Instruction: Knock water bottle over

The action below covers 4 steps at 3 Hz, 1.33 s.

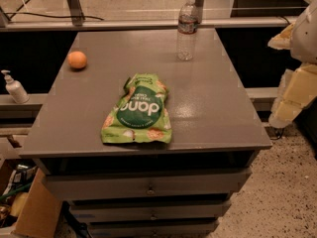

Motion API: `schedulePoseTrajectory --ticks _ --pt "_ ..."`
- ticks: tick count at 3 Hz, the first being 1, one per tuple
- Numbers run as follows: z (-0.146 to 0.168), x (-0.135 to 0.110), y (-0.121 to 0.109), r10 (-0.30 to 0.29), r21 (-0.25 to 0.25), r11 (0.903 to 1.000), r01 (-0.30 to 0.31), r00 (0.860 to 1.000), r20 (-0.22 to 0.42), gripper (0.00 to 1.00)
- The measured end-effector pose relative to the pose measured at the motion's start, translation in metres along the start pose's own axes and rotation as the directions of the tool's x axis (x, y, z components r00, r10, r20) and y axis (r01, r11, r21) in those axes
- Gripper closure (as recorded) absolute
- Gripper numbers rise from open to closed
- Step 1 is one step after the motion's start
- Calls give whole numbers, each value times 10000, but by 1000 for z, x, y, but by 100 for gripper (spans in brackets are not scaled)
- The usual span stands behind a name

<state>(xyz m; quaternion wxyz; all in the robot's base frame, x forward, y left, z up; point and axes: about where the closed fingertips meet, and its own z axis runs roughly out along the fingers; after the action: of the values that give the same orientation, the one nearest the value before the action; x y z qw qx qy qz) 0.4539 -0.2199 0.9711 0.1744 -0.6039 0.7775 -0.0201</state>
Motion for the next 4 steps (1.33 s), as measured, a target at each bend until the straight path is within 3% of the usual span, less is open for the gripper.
schedulePoseTrajectory --ticks 1,2,3,4 --pt "16 -1 -30 26 -97 10000 -18 9961 880 0" --pt "29 -7 -70 92 -140 9999 -66 9804 1968 0" --pt "34 -19 -104 207 -30 9998 -208 9491 3143 0" --pt "29 -39 -134 555 117 9975 -693 8788 4739 0"
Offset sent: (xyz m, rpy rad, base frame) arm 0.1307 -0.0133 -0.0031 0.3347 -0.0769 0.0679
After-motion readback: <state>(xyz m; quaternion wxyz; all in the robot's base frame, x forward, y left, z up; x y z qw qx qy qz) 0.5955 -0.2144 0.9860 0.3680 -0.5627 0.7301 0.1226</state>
